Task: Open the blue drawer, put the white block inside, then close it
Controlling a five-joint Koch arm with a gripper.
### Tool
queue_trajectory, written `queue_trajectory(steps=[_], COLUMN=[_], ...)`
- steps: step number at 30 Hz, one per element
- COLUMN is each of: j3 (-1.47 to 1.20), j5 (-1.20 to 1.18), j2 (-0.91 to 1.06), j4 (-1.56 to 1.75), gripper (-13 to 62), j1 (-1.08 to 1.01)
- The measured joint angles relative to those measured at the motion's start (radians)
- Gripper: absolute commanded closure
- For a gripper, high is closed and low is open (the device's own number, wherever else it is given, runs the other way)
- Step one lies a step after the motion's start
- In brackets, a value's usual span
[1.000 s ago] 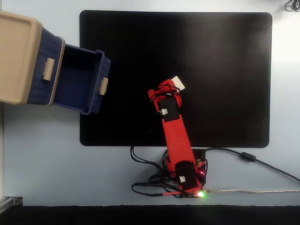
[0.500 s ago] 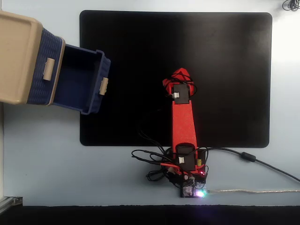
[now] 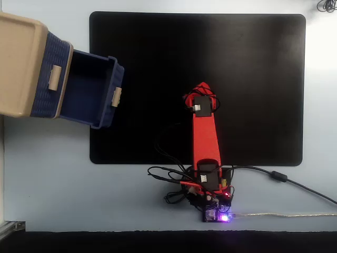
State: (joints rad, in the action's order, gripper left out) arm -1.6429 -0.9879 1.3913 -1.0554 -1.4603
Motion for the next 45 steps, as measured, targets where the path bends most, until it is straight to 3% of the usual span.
queue_trajectory(steps=[6, 10, 17, 21, 26, 29, 34, 41, 42, 43, 45], j3=[-0.002, -0.017, -0.052, 0.015, 0.279, 0.414, 0.696, 1.083, 1.115, 1.146, 1.209], j5=[0.002, 0.002, 0.0, -0.061, -0.541, -1.002, -1.559, -1.818, -1.825, -1.829, -1.83], j2=[0.0, 0.0, 0.028, 0.206, 0.376, 0.371, 0.183, -0.195, -0.229, -0.262, -0.319], j4=[0.012, 0.041, 0.117, 0.052, -0.19, -0.281, -0.27, -0.218, -0.218, -0.218, -0.21], gripper=[38.7, 57.9, 57.7, 57.7, 57.7, 57.7, 57.5, 57.1, 55.8, 49.7, 30.1], j1=[-0.015, -0.057, -0.129, -0.137, -0.034, 0.225, 0.595, 0.718, 0.721, 0.723, 0.727])
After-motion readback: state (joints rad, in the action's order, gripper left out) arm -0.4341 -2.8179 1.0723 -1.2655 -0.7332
